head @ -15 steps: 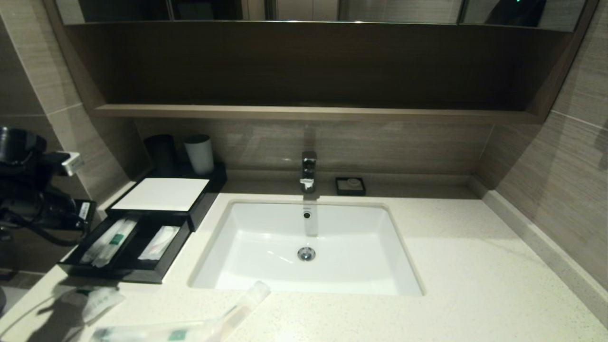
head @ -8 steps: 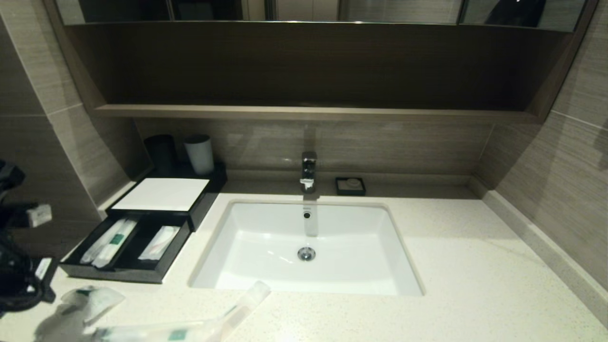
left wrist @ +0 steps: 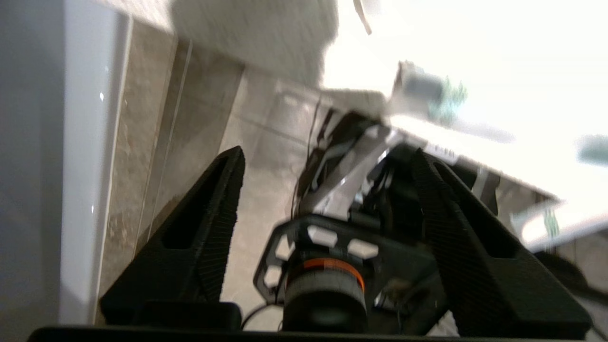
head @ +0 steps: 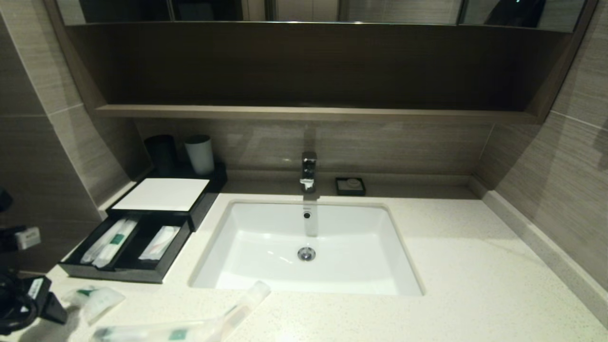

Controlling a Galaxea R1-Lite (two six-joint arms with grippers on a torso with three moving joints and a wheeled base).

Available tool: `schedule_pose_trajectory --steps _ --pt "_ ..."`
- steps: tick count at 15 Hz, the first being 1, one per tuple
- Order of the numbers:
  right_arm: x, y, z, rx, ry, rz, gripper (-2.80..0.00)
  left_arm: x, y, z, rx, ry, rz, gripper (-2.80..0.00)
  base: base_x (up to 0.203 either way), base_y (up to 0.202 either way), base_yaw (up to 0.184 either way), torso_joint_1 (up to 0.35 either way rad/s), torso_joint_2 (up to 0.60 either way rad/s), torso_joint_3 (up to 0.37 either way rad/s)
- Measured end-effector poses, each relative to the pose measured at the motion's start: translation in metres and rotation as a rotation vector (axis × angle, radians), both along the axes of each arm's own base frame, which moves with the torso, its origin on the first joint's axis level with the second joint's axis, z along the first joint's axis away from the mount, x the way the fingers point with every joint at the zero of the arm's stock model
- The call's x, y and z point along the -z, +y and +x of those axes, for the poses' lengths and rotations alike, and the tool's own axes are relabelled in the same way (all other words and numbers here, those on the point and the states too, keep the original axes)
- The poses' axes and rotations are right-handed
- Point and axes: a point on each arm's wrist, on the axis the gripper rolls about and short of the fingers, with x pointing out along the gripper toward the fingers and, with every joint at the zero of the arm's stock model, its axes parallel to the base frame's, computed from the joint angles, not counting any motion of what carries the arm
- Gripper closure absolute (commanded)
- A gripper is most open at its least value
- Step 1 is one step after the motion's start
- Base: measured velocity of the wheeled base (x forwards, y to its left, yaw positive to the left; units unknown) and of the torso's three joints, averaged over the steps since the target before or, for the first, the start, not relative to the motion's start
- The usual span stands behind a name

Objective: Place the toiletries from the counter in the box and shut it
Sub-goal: Pick up the bathroom toiletry

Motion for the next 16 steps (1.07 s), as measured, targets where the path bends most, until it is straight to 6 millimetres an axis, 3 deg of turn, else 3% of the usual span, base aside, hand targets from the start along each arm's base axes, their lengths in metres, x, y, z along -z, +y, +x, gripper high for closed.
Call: schedule_pose_trajectory --steps 5,16 --pt "0.0 0.0 0.0 0.0 0.0 0.0 0.0 0.019 0.018 0.013 0.051 -0.001 0.013 -2.8 0.0 0.0 0.0 0.0 0.0 0.0" --pt "0.0 0.0 0.0 0.0 0.0 0.0 0.0 0.045 0.027 0.036 0.102 -0.07 -0.04 -2.8 0.0 0.0 0.0 0.0 0.0 0.0"
